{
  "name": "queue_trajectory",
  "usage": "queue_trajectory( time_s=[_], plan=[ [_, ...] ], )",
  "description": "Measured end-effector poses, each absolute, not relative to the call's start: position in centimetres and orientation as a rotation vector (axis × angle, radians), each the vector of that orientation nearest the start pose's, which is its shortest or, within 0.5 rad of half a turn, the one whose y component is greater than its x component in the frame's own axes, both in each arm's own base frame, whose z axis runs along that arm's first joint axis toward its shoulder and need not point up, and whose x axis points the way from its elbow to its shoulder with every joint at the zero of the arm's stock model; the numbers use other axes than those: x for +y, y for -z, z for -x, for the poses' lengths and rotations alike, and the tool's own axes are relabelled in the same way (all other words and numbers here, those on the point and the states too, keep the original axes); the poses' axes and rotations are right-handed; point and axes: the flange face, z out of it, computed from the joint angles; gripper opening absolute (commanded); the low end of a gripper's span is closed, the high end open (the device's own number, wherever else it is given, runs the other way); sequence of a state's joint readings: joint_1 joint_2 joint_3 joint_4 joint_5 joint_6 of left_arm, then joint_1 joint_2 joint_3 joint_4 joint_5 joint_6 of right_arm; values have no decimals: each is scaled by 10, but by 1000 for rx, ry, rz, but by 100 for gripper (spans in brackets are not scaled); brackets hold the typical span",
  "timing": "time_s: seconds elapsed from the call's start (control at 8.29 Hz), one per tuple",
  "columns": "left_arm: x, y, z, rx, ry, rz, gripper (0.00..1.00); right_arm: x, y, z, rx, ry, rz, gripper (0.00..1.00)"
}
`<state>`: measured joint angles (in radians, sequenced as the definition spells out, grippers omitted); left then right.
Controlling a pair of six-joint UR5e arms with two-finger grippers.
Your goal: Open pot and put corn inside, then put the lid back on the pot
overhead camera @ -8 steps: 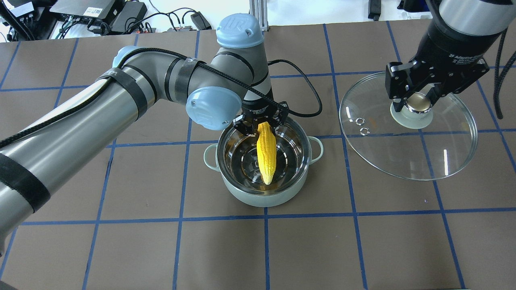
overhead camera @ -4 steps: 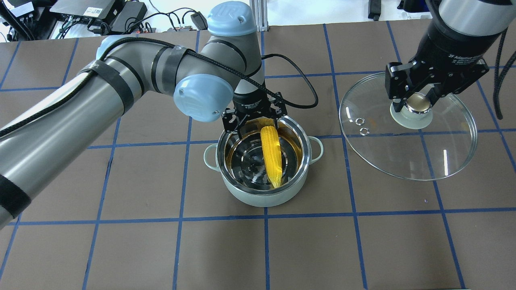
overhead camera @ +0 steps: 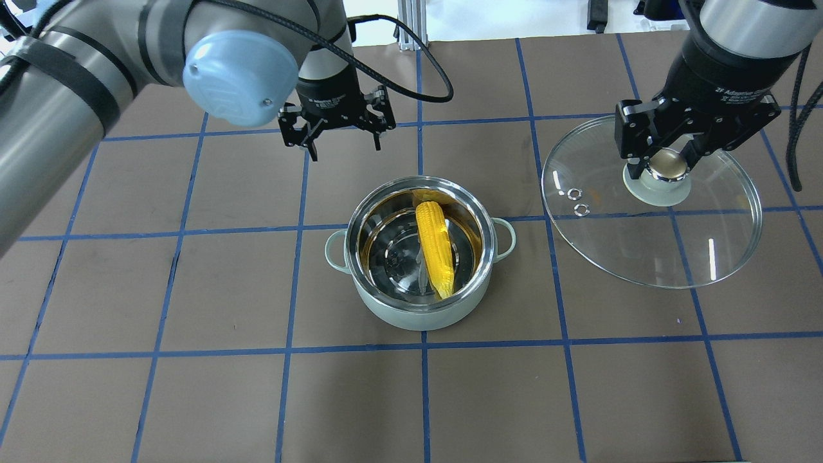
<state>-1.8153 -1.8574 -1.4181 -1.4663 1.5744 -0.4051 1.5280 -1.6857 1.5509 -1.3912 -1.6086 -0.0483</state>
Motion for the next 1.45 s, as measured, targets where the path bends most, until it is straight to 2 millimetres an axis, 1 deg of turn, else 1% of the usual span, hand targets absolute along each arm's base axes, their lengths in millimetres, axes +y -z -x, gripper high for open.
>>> queue_trajectory(
  time_s=[0.12,0.24,0.36,0.48,0.6,0.72,0.84,0.96,1.09,1.21,1.33,1.45],
  plan=[
    [-557,-439,257,3105,3,221,100,-441,-533,-112,3176,-72,11,0],
    [-560,-456,230,3085,35,203,100,-443,-531,-112,3175,-74,10,0],
    [-566,-468,190,3037,36,222,100,-445,-528,-114,3170,-76,1,0],
    [-571,-477,147,2997,26,245,100,-451,-523,-119,3166,-75,-48,0],
    [-573,-484,113,2996,13,268,100,-461,-515,-138,3160,-33,-87,0],
    [-571,-491,96,3036,13,243,100,-470,-502,-177,3163,3,-100,0],
    [-569,-497,89,3062,21,188,100,-476,-483,-224,3171,35,-132,0],
    [-568,-500,87,3074,27,150,100,-477,-460,-270,3175,54,-160,0],
    [-567,-501,86,3079,27,133,100,-476,-439,-310,3174,65,-183,0],
    [-566,-501,86,3080,26,126,100,-473,-421,-339,3169,77,-190,0],
    [-566,-501,87,3085,26,120,100,-472,-405,-357,3169,70,-183,0],
    [-565,-500,89,3087,23,115,100,-470,-393,-372,3172,65,-164,0]
  ],
)
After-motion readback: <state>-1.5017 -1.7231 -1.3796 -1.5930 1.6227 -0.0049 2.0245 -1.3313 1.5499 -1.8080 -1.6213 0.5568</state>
